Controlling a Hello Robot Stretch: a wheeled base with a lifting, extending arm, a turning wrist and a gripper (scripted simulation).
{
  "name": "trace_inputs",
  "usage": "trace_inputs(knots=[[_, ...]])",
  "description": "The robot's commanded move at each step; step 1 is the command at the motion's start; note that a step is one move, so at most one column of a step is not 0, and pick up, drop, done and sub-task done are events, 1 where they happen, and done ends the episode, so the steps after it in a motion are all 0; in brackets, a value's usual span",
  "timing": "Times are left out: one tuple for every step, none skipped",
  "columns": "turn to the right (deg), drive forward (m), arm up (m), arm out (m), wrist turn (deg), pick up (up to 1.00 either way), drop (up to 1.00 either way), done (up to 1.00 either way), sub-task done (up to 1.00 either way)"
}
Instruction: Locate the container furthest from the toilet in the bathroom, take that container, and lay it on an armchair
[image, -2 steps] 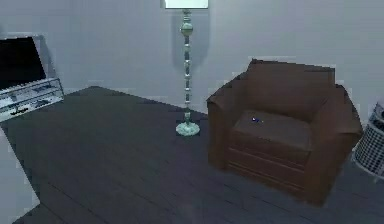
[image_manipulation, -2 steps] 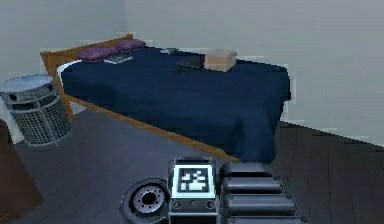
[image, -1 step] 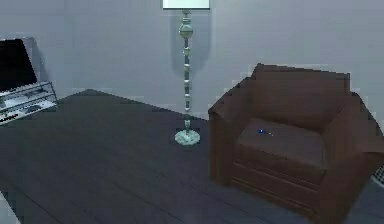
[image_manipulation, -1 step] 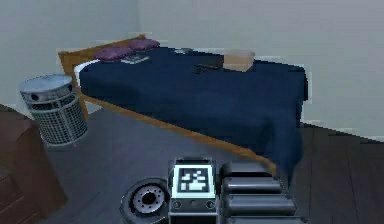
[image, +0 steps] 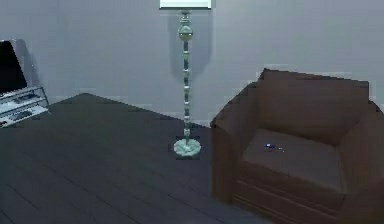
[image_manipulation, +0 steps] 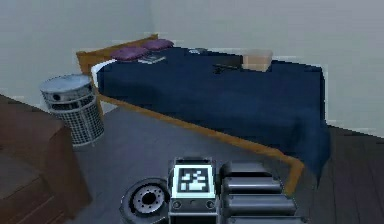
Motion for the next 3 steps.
trace_inputs(knots=[[30.0,0.00,0.00,0.00,0.0,0.00,0.00,0.00,0.00],[0.0,0.55,0.00,0.00,0.0,0.00,0.00,0.00,0.00],[-45.0,0.00,0.00,0.00,0.0,0.00,0.00,0.00,0.00]])
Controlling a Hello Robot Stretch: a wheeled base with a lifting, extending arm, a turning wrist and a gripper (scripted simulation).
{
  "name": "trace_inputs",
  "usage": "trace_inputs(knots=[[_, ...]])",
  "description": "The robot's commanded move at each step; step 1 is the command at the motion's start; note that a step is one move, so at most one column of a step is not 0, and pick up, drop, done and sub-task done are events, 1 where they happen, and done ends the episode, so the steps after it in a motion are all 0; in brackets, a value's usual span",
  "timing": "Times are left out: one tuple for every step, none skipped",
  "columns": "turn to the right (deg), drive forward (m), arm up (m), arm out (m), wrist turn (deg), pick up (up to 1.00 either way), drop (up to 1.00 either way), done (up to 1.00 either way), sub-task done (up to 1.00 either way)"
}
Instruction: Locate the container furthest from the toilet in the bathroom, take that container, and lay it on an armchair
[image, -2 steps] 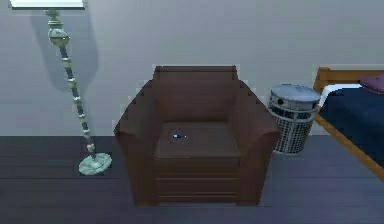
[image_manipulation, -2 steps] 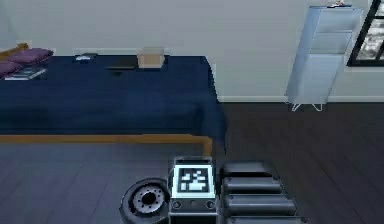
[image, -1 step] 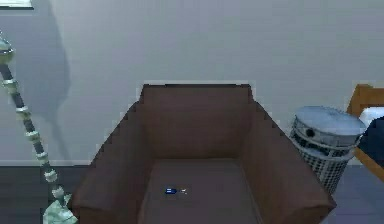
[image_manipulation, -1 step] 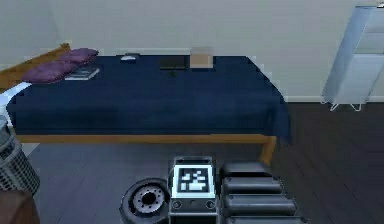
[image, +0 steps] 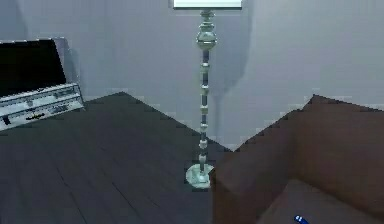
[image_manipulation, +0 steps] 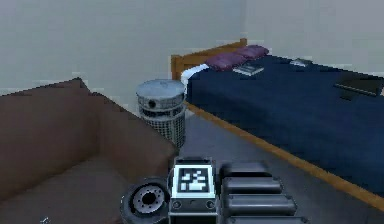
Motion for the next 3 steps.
trace_inputs(knots=[[-30.0,0.00,0.00,0.00,0.0,0.00,0.00,0.00,0.00],[0.0,0.00,0.00,0.48,0.0,0.00,0.00,0.00,0.00],[0.0,0.00,0.00,0.00,45.0,0.00,0.00,0.00,0.00]])
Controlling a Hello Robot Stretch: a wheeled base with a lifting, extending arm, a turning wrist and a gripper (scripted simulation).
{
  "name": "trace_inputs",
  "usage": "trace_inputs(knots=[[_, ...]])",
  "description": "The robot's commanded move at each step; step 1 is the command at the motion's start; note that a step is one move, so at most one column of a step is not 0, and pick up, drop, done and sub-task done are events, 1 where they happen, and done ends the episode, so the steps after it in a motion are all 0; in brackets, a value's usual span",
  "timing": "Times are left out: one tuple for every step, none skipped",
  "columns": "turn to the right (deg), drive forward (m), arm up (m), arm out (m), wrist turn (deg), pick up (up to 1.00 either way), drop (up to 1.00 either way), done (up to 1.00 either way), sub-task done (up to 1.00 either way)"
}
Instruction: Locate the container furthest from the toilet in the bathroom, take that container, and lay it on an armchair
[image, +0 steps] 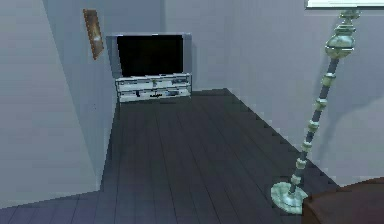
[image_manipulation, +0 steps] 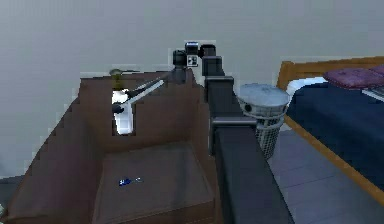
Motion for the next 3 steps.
trace_inputs(knots=[[0.0,0.00,0.00,0.00,36.0,0.00,0.00,0.00,0.00],[0.0,0.00,-0.30,0.00,0.0,0.00,0.00,0.00,0.00],[0.0,0.00,-0.32,0.00,0.0,0.00,0.00,0.00,0.00]])
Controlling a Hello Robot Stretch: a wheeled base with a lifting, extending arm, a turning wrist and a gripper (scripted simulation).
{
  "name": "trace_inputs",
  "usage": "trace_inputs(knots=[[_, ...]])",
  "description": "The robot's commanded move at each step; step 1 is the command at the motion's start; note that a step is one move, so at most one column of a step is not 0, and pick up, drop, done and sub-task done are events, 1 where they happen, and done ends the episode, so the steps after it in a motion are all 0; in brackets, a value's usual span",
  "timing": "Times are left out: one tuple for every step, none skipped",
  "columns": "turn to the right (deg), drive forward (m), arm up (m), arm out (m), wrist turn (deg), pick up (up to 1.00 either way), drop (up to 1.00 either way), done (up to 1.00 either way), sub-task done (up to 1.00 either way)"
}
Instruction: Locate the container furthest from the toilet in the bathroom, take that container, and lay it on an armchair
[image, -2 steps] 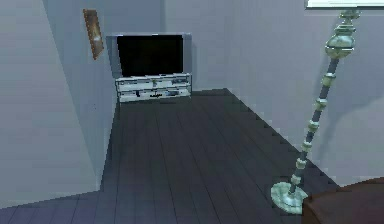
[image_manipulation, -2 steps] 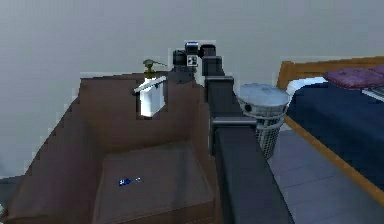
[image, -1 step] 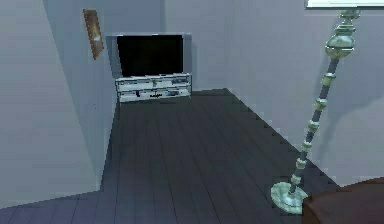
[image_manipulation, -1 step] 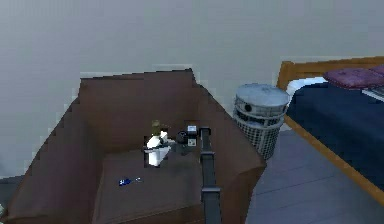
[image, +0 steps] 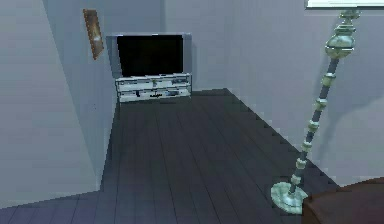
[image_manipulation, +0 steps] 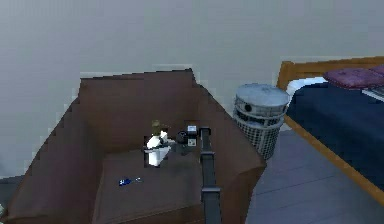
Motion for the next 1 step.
trace_inputs(knots=[[0.0,0.00,0.00,0.00,0.0,0.00,1.00,0.00,0.00]])
